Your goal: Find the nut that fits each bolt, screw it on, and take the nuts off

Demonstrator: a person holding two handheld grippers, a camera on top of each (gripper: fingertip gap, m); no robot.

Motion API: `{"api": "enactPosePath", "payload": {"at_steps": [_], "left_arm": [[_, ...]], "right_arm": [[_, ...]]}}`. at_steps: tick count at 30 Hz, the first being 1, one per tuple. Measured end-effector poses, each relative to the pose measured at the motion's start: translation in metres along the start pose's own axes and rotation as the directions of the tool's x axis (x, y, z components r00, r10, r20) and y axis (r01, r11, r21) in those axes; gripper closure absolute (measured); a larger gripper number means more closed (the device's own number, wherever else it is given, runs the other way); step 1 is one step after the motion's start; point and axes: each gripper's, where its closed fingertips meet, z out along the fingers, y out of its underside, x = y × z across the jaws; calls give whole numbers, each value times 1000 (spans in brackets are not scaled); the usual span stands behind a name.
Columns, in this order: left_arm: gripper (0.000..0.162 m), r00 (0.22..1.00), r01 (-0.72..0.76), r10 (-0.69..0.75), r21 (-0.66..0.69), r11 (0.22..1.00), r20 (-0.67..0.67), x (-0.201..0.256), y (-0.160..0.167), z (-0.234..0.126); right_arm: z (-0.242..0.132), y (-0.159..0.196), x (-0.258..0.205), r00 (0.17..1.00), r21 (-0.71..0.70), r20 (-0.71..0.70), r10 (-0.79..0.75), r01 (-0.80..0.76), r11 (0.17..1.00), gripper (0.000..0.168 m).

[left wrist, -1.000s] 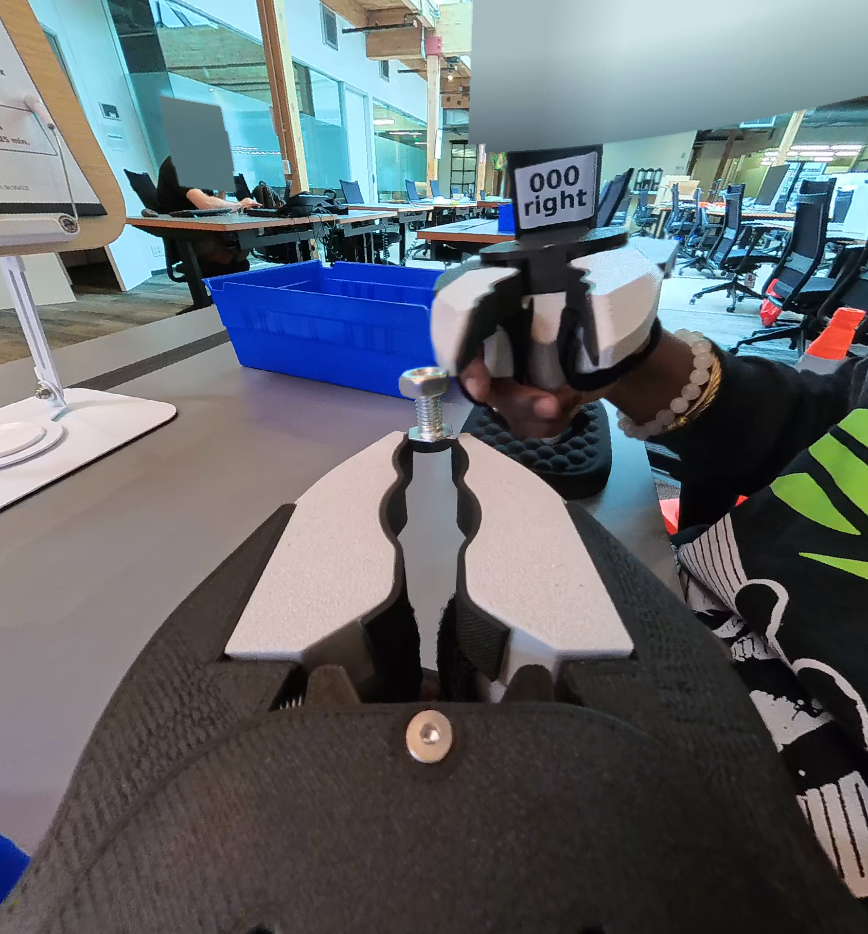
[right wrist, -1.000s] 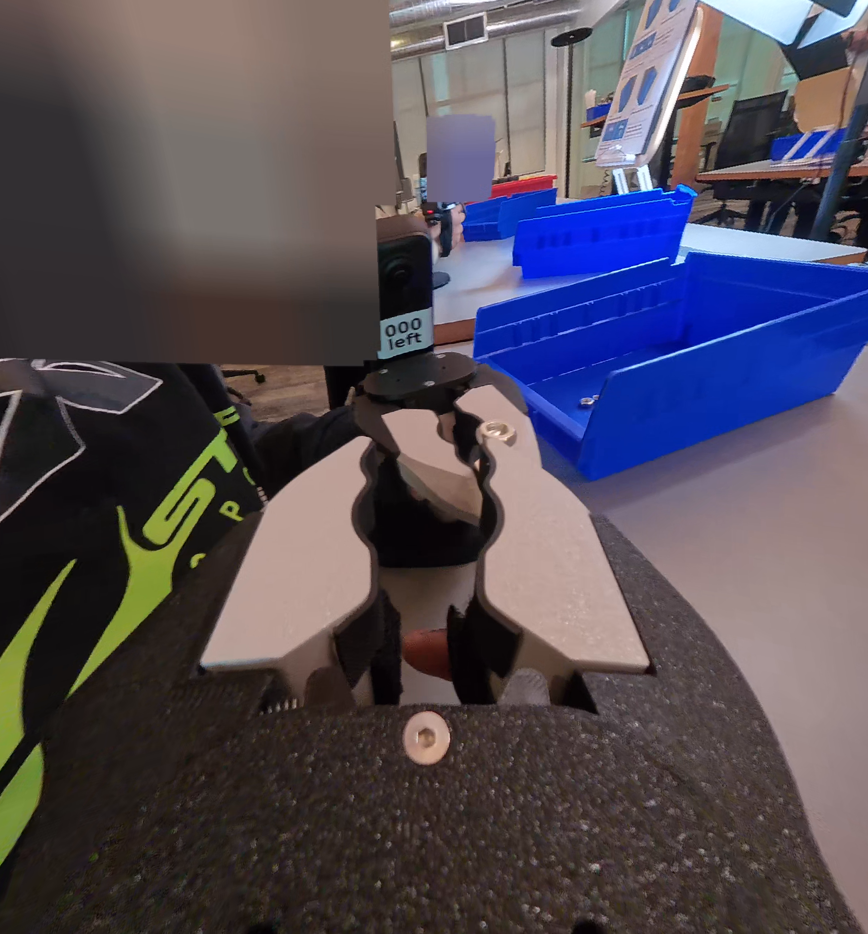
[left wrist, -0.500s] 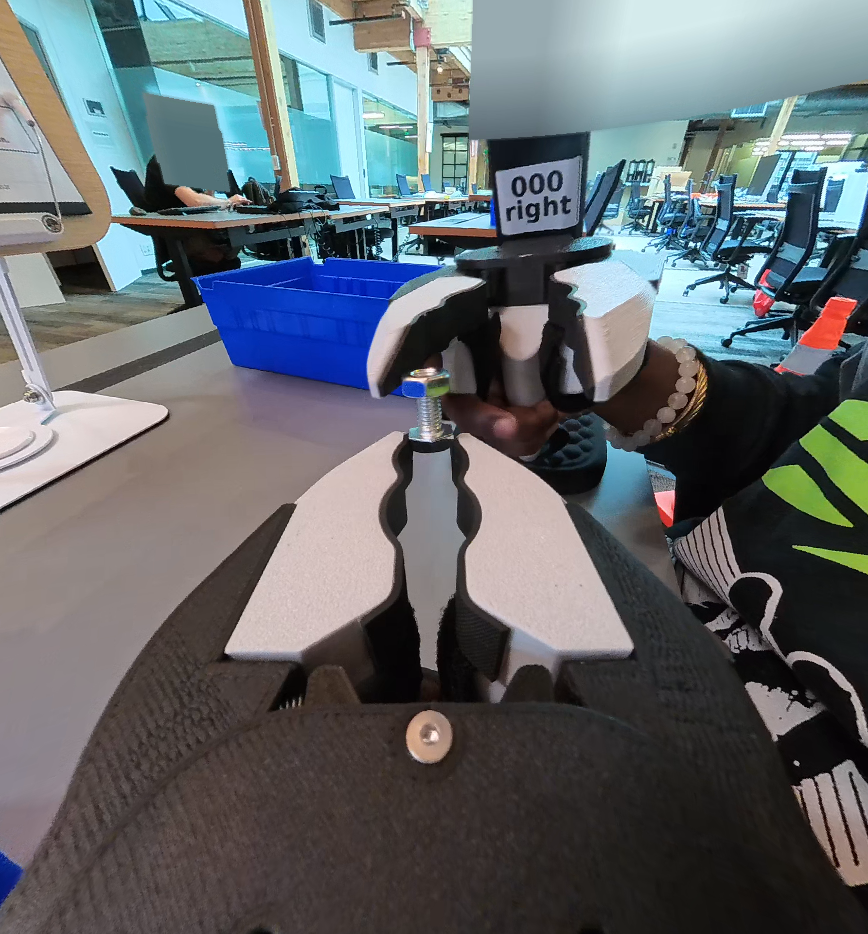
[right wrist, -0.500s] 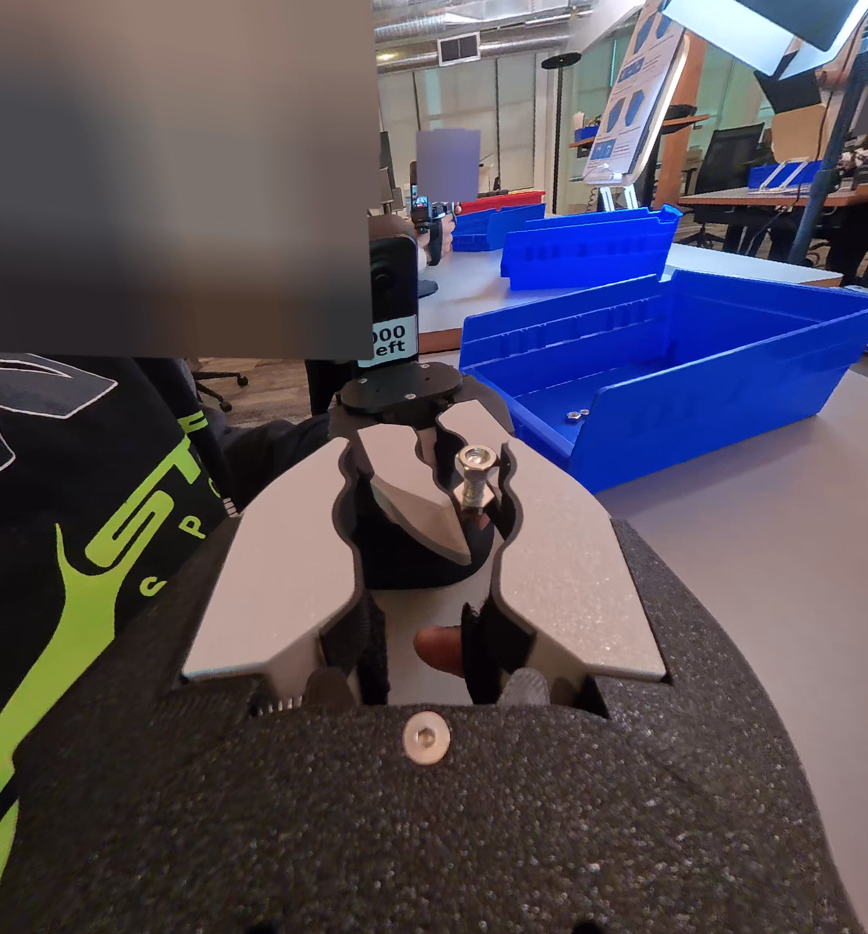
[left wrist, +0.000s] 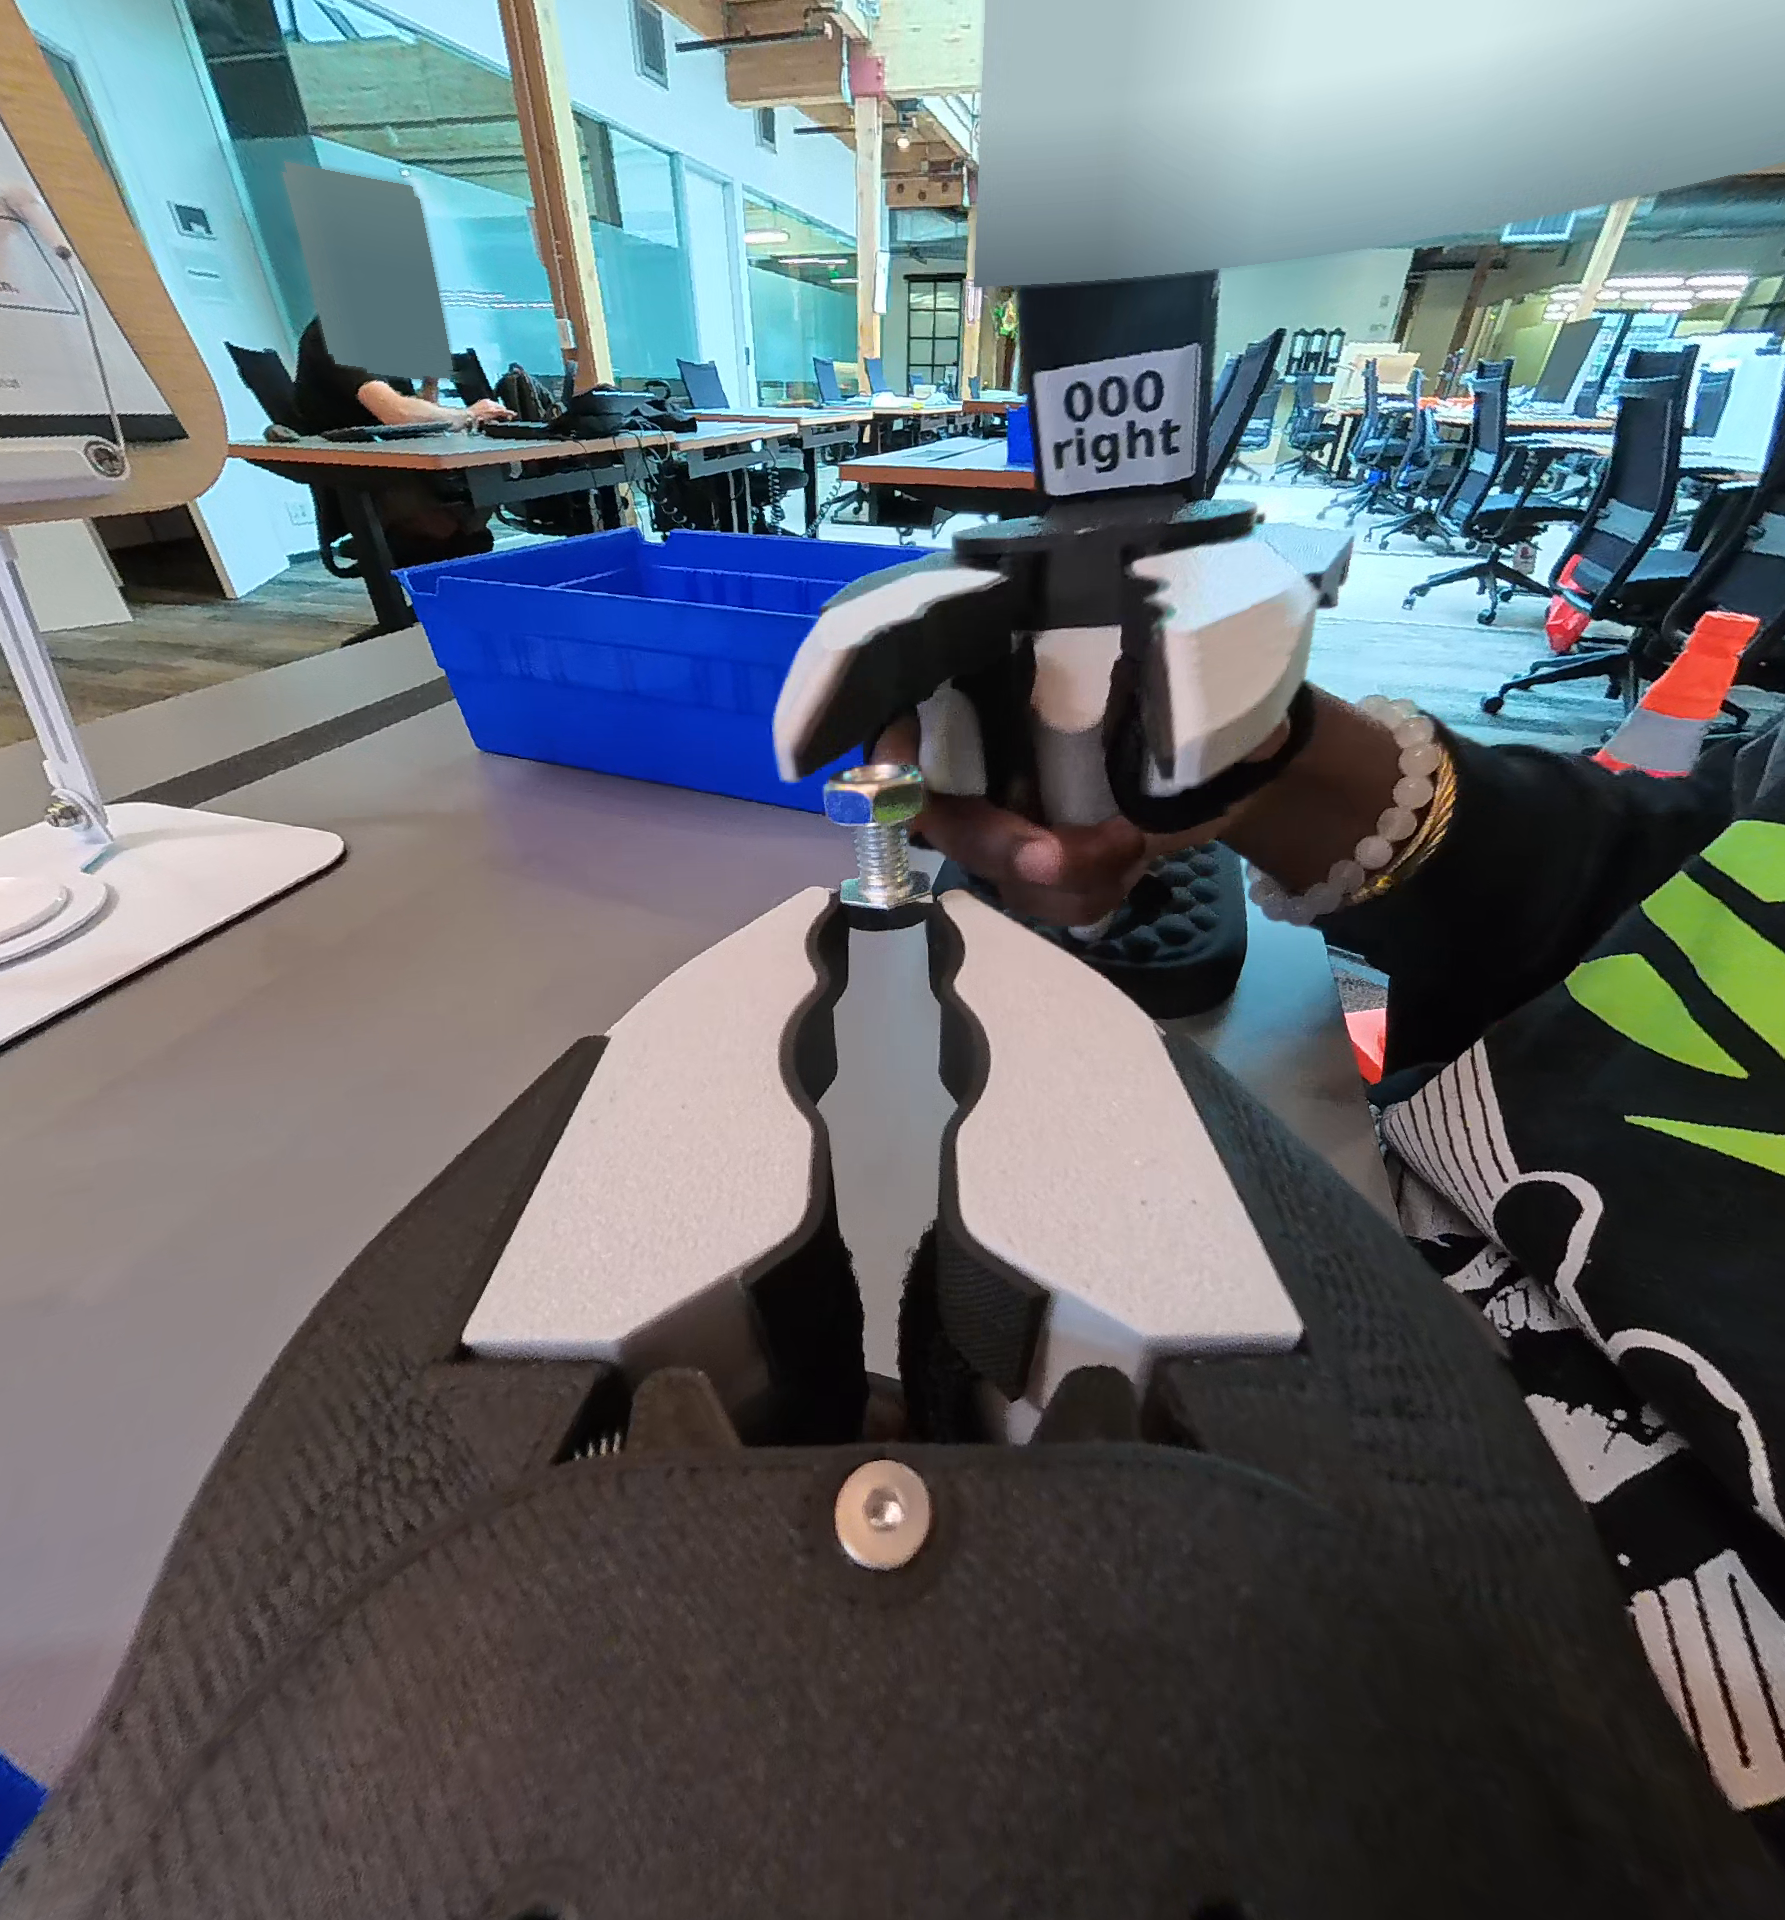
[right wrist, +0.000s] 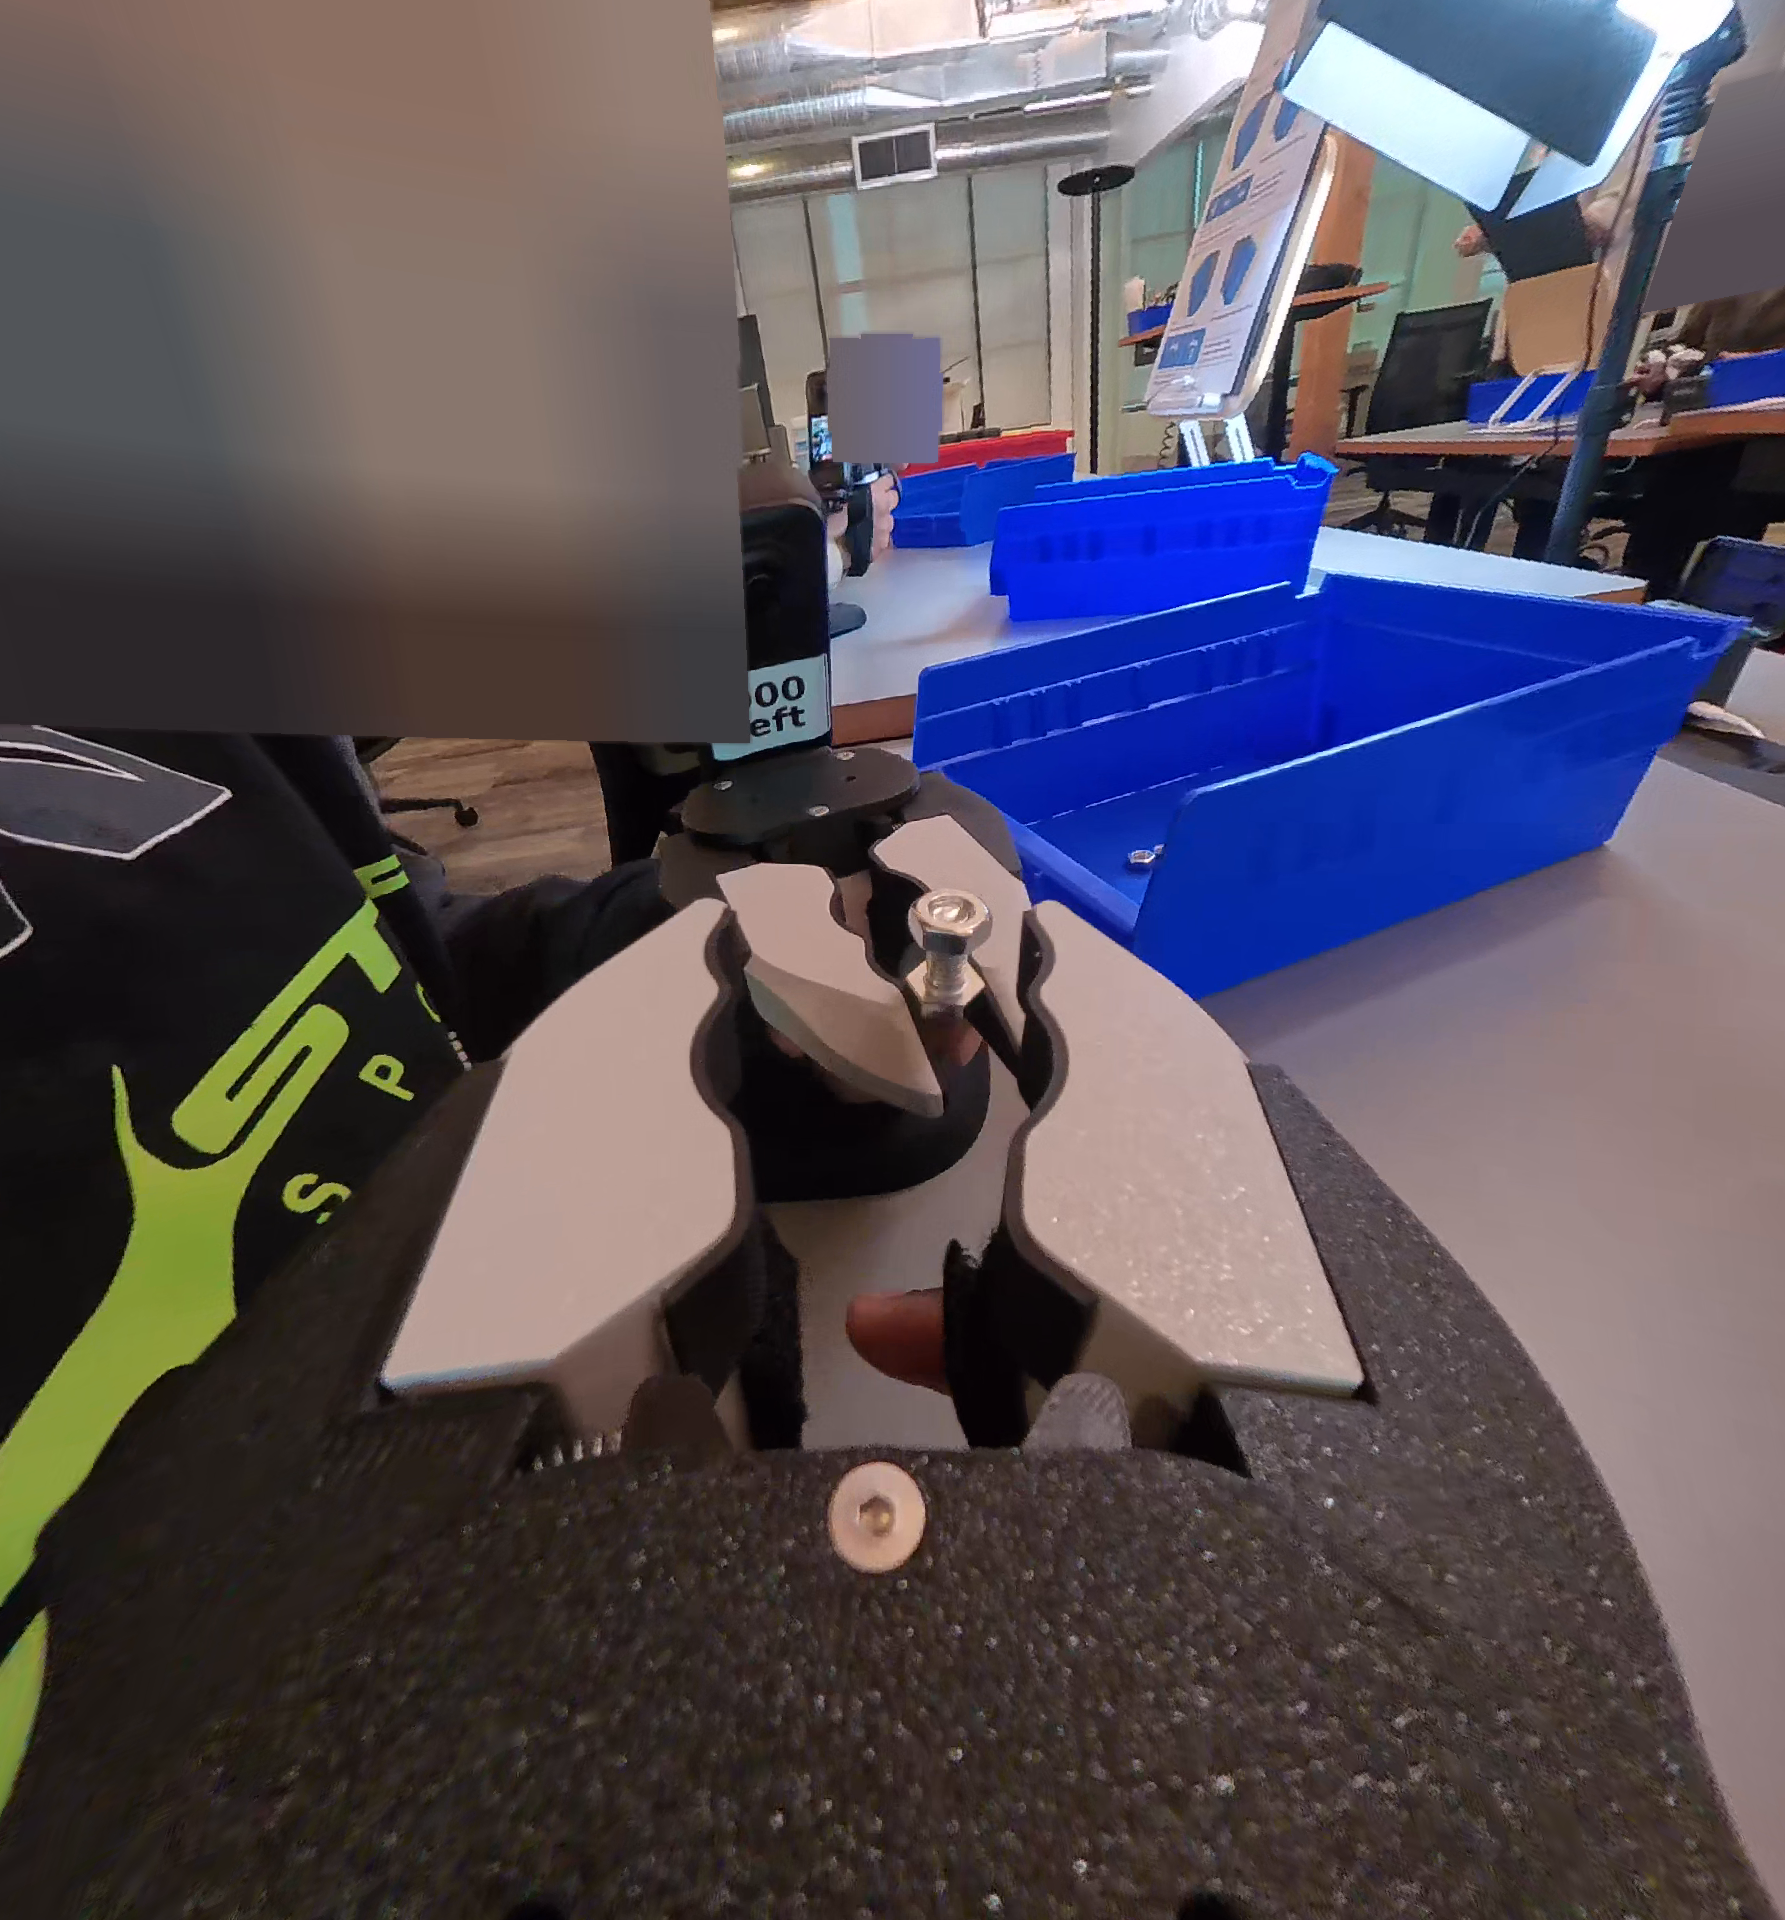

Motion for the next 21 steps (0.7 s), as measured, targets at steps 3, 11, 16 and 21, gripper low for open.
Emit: {"api": "enactPosePath", "payload": {"at_steps": [3, 11, 16, 21], "left_arm": [[147, 1000, 0, 0, -2, 1000, -5, 1, 0, 0], [147, 1000, 4, -4, -3, 1000, 0, 0, 0, 0], [147, 1000, 9, -8, -4, 1000, 12, -2, 1, 0], [147, 1000, 9, -9, -3, 1000, 7, -2, 1, 0]], "right_arm": [[8, 2, -2, 1000, -9, 22, -7, 7, 1000, 115], [3, 2, -3, 1000, -12, 19, -1, 1, 1000, 120], [-11, 2, -6, 999, -11, 37, 13, -13, 1000, 142], [-12, 3, 2, 1000, 2, -15, 0, 0, 1000, 137]]}}
